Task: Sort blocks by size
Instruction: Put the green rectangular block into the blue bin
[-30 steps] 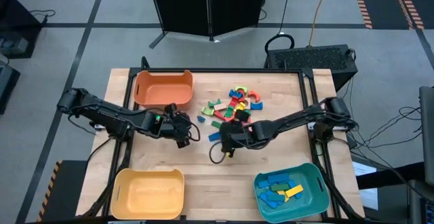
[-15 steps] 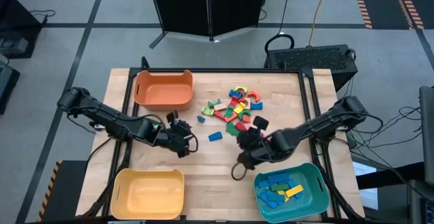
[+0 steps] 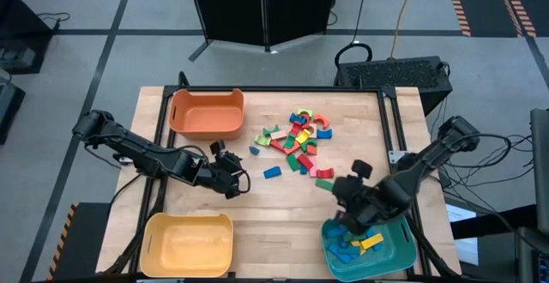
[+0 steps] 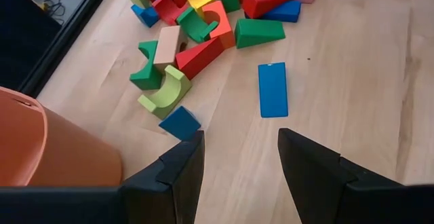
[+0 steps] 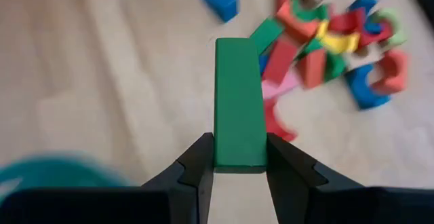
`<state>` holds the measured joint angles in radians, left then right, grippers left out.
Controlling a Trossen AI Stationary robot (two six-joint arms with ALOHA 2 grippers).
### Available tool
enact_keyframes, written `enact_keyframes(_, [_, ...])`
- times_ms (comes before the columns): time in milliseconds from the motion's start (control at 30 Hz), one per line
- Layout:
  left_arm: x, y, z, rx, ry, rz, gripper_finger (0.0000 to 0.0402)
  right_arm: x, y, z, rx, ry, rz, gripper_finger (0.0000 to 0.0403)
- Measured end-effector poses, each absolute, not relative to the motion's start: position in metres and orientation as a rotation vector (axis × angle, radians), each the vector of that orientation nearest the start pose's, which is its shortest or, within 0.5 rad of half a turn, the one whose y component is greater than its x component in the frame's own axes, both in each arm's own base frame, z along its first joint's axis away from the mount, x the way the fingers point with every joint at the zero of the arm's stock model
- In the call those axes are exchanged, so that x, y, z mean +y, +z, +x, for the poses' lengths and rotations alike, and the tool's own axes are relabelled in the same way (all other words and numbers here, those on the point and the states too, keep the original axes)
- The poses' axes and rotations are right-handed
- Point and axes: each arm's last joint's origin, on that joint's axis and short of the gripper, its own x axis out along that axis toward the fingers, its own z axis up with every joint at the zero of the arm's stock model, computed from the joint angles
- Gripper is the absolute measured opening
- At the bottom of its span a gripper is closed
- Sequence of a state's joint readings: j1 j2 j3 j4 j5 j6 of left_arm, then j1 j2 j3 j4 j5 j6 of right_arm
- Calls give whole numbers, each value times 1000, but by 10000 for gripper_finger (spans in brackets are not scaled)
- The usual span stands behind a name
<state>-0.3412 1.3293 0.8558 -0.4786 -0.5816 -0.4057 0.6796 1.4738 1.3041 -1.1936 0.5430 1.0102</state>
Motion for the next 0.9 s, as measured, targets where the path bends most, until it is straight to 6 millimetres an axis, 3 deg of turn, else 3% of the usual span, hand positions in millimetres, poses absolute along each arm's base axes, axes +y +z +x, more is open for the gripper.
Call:
enact_keyframes(667, [-71, 228, 248, 758, 391, 30, 189, 223, 295, 147, 1163, -148, 326, 100])
enact_keyframes(900, [-71, 228, 248, 757, 394, 31, 189, 241, 275, 131, 1102, -66, 339, 100])
